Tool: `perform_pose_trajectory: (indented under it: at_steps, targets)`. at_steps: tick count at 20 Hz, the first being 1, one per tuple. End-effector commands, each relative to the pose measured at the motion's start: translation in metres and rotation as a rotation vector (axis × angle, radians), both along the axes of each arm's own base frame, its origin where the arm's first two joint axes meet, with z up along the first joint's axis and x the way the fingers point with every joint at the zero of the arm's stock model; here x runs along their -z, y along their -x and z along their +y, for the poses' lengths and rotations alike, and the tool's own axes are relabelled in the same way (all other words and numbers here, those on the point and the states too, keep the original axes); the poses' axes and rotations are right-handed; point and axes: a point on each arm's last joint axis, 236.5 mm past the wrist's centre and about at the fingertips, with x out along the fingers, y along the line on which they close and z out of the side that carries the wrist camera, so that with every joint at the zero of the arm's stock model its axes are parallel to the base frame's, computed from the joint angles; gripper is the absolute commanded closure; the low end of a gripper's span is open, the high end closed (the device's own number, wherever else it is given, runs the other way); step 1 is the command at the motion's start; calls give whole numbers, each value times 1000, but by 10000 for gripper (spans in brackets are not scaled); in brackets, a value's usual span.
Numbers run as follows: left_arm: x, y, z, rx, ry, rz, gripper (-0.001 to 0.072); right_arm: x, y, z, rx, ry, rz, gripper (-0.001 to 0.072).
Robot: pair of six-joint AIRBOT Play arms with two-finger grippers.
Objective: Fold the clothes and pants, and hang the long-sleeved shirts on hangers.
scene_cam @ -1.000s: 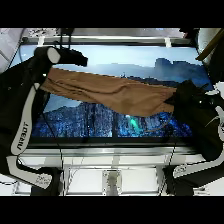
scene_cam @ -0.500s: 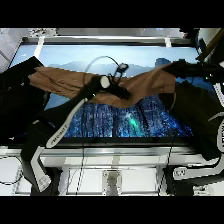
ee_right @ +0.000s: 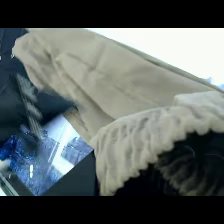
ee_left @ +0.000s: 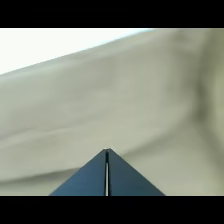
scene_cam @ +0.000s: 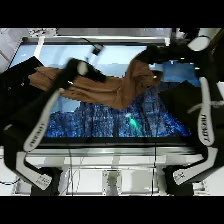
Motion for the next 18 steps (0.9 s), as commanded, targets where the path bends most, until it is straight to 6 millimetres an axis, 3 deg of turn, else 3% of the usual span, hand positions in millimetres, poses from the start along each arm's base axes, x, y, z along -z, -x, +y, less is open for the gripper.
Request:
perform_pose_trajectory:
  at_steps: [1,4,6,8,9,10,11,14,16,18]
  targets:
    - [-56,-2,136,-246,-49,-47,694,34,-12,82,-68,-26,23,700]
    - [-66,12,200,-365,-58,-16,694,89,-16,139,-76,-55,71,701]
    - [-62,17,224,-411,-62,6,695,116,-9,171,-119,-66,71,701]
    - [-59,18,234,-431,-63,14,695,127,-12,193,-99,-82,42,698]
    - [-59,18,234,-431,-63,15,695,121,-19,199,-66,-99,6,602]
    - [-59,18,234,-431,-63,15,694,110,-27,202,-31,-130,-27,384]
    - [-59,18,233,-427,-64,14,694,95,-35,201,0,-161,-61,327]
    - [-58,18,230,-422,-54,16,695,61,-60,161,72,-159,-138,327]
    - [-58,19,230,-423,-55,21,695,56,-66,105,58,-48,-143,328]
    - [-56,21,230,-423,-56,31,695,71,-53,37,24,70,-32,330]
